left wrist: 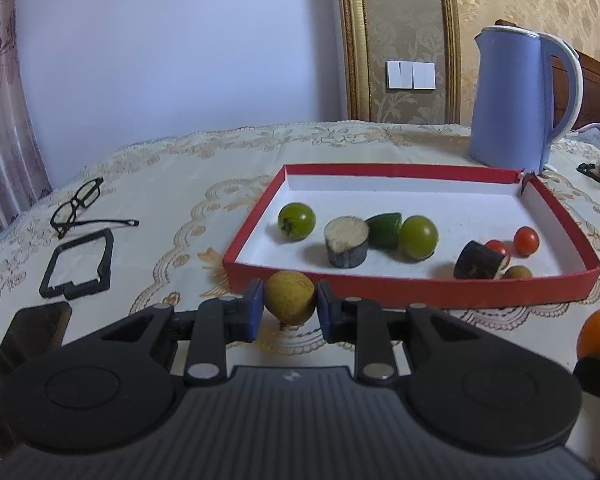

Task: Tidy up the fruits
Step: 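Carry the yellow fruit into the red box and open the left gripper, then carry the mandarin into the red box and open the right gripper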

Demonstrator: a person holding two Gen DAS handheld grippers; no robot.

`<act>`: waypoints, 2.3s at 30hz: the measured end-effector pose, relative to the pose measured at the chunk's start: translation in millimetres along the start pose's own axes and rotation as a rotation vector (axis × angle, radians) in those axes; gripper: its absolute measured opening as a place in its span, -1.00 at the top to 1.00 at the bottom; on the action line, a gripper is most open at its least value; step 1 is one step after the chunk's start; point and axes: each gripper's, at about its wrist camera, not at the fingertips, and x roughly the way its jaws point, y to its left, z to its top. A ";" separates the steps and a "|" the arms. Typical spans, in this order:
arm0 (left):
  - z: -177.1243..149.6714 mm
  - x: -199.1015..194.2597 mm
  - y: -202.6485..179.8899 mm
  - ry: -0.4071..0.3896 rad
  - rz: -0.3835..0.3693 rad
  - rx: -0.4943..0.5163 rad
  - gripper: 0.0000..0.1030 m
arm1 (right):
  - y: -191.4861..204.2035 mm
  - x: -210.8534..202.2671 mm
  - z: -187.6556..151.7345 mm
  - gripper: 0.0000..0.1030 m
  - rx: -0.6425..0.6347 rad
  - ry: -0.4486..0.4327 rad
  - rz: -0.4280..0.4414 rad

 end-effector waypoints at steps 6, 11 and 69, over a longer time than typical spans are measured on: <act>9.9 -2.9 -15.3 -0.017 0.002 0.024 0.51 | -7.6 -9.4 0.3 0.14 0.012 -0.021 -0.003; 18.5 -1.1 -29.8 -0.028 0.003 0.046 0.51 | -13.1 -16.7 -0.2 0.14 0.020 -0.034 -0.006; -14.7 6.4 54.8 -0.023 0.124 -0.192 -0.93 | -2.1 31.6 56.9 0.14 -0.098 -0.023 -0.075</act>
